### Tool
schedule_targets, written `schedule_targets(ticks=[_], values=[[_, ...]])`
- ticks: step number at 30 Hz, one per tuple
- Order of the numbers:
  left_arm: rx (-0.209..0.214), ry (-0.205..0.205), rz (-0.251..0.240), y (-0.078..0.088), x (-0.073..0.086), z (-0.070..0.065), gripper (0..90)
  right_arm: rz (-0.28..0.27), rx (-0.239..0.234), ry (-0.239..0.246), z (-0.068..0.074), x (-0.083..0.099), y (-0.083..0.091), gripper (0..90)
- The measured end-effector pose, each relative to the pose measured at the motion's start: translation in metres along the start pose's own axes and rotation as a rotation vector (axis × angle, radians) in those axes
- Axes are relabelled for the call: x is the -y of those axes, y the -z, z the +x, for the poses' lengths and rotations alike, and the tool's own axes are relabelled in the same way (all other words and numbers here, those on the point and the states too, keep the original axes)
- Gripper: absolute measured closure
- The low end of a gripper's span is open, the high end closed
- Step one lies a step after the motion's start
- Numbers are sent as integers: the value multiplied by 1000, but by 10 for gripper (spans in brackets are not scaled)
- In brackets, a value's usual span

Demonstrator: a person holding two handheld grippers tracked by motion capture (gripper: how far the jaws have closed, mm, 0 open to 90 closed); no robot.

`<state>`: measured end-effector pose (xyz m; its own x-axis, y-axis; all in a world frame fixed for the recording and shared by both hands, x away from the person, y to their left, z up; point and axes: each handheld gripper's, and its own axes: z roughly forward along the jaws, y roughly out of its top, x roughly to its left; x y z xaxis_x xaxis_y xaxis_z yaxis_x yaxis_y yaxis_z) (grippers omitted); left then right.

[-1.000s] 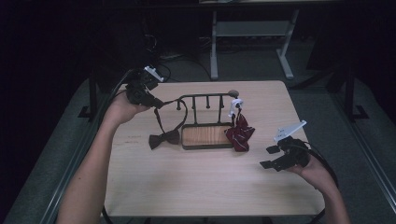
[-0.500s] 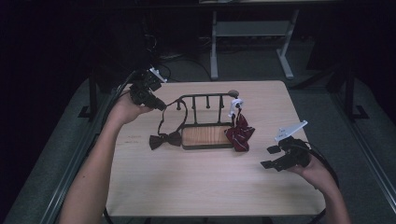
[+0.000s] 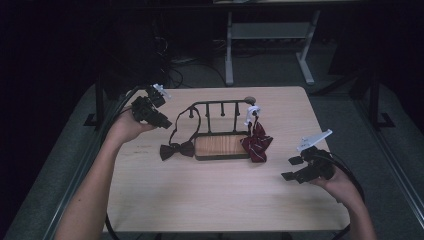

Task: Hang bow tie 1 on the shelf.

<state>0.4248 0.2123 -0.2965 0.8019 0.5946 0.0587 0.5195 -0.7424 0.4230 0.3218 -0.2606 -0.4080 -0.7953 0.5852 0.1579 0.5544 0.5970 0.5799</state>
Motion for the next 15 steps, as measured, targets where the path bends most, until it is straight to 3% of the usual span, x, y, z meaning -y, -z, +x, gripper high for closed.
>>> schedule_targets(ticks=[7,15], values=[[12,-10,18,-3,12,-2,659,3,1,2,-1,0,-1,312],[32,-29,-1,0,18,-8,661,0,5,-5,-2,2,1,312]])
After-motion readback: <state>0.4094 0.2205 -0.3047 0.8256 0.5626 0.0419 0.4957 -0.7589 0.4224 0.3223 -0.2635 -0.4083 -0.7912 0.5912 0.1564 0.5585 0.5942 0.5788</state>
